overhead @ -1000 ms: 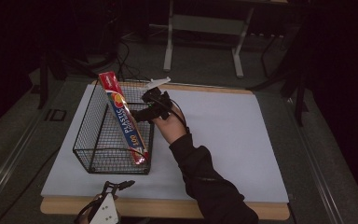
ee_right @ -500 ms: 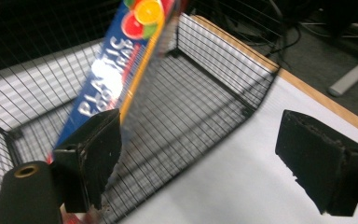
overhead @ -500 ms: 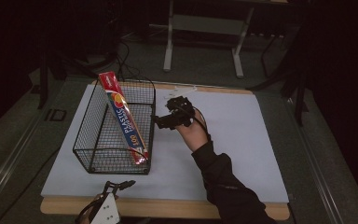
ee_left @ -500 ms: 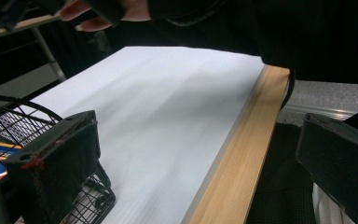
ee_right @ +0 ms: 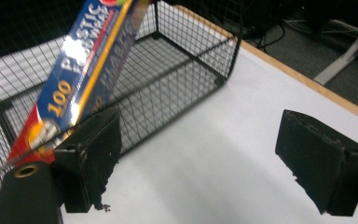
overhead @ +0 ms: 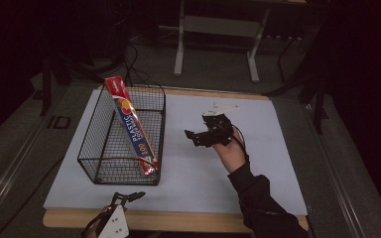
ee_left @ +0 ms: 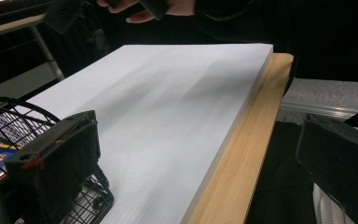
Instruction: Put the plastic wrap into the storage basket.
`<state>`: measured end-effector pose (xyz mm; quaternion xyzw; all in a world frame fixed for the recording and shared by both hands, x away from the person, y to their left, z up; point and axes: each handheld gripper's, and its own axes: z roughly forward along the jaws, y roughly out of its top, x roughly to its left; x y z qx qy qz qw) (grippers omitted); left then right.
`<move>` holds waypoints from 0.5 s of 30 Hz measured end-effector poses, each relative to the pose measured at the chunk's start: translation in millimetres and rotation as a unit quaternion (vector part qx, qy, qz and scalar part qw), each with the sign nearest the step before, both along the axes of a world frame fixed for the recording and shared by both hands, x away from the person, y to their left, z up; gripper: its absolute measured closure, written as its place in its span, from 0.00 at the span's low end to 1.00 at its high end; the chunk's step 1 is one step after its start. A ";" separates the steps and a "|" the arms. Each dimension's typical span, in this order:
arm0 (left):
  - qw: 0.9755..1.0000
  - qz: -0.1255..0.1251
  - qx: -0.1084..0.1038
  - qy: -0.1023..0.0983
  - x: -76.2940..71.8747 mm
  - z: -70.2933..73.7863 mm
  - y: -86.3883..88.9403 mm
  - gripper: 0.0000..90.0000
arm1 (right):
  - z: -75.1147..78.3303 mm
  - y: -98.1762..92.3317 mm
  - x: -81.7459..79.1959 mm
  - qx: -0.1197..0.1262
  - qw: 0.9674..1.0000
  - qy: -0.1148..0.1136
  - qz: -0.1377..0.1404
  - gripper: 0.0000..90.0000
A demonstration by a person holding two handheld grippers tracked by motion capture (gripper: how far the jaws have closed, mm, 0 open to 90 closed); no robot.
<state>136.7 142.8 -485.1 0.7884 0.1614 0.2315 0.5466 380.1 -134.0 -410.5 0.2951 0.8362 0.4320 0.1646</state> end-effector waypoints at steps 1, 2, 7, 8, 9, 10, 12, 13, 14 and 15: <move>1.000 -0.001 0.000 0.000 -0.1 0.0 -0.2 0.00 | -1.8 -3.6 -1.4 0.004 1.000 -0.001 0.002 0.16; 1.000 -0.001 0.001 -0.001 0.0 0.1 -0.2 0.00 | -3.5 -7.1 -2.9 0.008 1.000 0.000 0.003 0.16; 1.000 0.000 0.001 0.000 0.8 -0.3 -0.3 0.00 | -13.0 -21.9 -10.4 0.004 1.000 0.007 0.003 0.17; 1.000 -0.001 0.000 0.001 0.8 -0.4 -0.6 0.00 | -15.1 -24.6 -11.8 0.003 1.000 0.008 0.002 0.17; 1.000 -0.001 0.000 0.001 0.9 -0.5 -0.7 0.00 | -17.1 -27.3 -13.0 0.003 1.000 0.011 0.001 0.17; 1.000 -0.002 0.000 0.001 1.0 -0.5 -0.9 0.00 | -19.2 -29.4 -14.3 0.000 1.000 0.015 0.000 0.17; 1.000 -0.002 0.000 0.001 1.1 -0.6 -1.3 0.00 | -23.6 -34.1 -16.5 0.002 1.000 0.021 0.000 0.17; 1.000 -0.002 0.001 0.001 1.2 -0.6 -1.4 0.00 | -26.2 -36.7 -17.4 0.008 1.000 0.026 0.000 0.17; 1.000 -0.003 0.002 0.001 1.2 -0.7 -1.6 0.00 | -29.2 -38.4 -18.7 0.008 1.000 0.030 -0.001 0.17; 1.000 -0.003 0.002 0.001 1.2 -0.7 -1.7 0.00 | -32.3 -40.1 -20.1 0.004 0.999 0.032 0.000 0.17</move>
